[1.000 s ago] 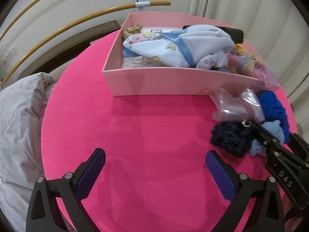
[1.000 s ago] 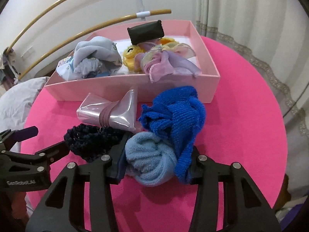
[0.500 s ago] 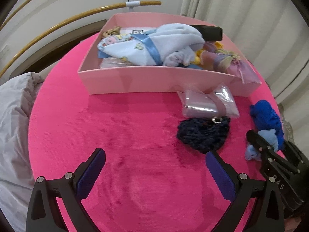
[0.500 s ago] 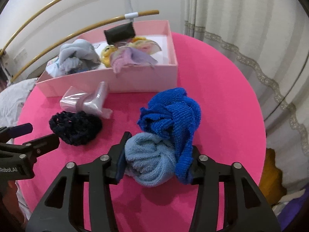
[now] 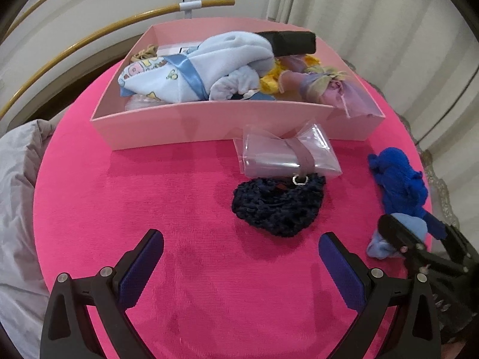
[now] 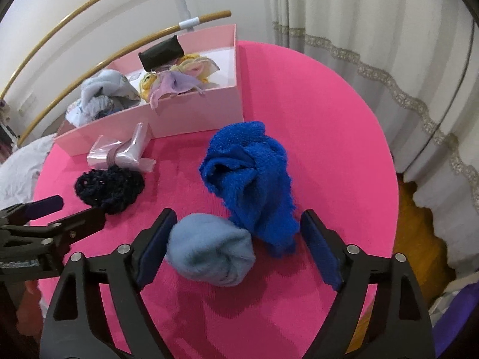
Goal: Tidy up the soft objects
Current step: 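Grasp the dark-blue towel with the right gripper and lift it, then grasp the light-blue sock with the left gripper while the right holds the towel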
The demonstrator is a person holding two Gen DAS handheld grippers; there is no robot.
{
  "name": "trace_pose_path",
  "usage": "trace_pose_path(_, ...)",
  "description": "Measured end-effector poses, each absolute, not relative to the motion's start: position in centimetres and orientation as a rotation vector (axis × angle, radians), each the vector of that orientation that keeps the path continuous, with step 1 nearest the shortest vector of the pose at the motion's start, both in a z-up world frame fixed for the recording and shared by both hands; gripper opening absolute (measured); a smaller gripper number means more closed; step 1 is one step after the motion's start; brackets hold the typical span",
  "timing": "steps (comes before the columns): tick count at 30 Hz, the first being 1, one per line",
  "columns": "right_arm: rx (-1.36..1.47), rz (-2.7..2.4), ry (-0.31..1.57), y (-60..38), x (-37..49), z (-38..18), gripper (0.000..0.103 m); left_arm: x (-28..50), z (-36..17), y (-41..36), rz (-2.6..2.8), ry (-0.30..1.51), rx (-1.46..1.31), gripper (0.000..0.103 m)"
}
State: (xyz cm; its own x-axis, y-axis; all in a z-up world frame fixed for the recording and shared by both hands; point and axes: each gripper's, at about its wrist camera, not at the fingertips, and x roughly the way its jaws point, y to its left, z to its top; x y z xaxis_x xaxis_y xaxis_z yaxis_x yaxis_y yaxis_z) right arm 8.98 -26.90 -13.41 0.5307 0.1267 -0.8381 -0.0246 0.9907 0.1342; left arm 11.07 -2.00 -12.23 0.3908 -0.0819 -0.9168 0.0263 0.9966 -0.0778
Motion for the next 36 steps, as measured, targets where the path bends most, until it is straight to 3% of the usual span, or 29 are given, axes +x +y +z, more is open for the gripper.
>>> trace_pose_path(3,0.157,0.089,0.979,-28.3,8.6,-12.1,0.092,10.5,-11.6,-2.5,-0.071,1.148,-0.036,0.103)
trace_pose_path(9,0.129,0.078,0.946,-29.3,10.9,-11.1,0.093,8.9,-9.8,-3.8,-0.088,1.108,-0.022,0.103)
trace_pose_path(11,0.128,0.096,0.992,-29.1,12.0,-12.1,0.077,8.5,-9.5,-4.4,-0.095,1.102,-0.019,0.103)
trace_pose_path(12,0.15,0.107,1.012,-29.3,12.5,-12.6,0.053,8.4,-9.4,-4.8,-0.1,1.101,-0.016,0.103)
trace_pose_path(13,0.196,0.131,1.033,-29.6,13.0,-13.2,0.039,8.3,-9.4,-5.2,-0.107,1.104,-0.015,0.103)
trace_pose_path(18,0.177,0.108,0.995,-30.0,12.5,-12.9,0.034,8.4,-9.7,-7.3,-0.154,1.127,-0.011,0.103)
trace_pose_path(29,0.183,-0.118,0.91,-36.1,7.1,-9.8,0.034,10.5,-12.2,-14.2,-0.315,1.175,0.04,0.103)
trace_pose_path(32,0.193,-0.16,0.915,-37.5,6.1,-9.7,0.034,11.3,-13.1,-15.6,-0.327,1.193,0.055,0.094)
trace_pose_path(33,0.201,-0.164,0.918,-37.8,5.8,-9.8,0.034,11.5,-13.5,-16.0,-0.325,1.201,0.063,0.083)
trace_pose_path(34,0.206,-0.169,0.922,-38.1,5.6,-9.9,0.034,11.8,-13.8,-16.2,-0.324,1.206,0.068,0.067)
trace_pose_path(36,0.207,-0.179,0.93,-38.4,5.4,-10.1,0.034,12.0,-14.1,-16.8,-0.298,1.181,0.106,0.054)
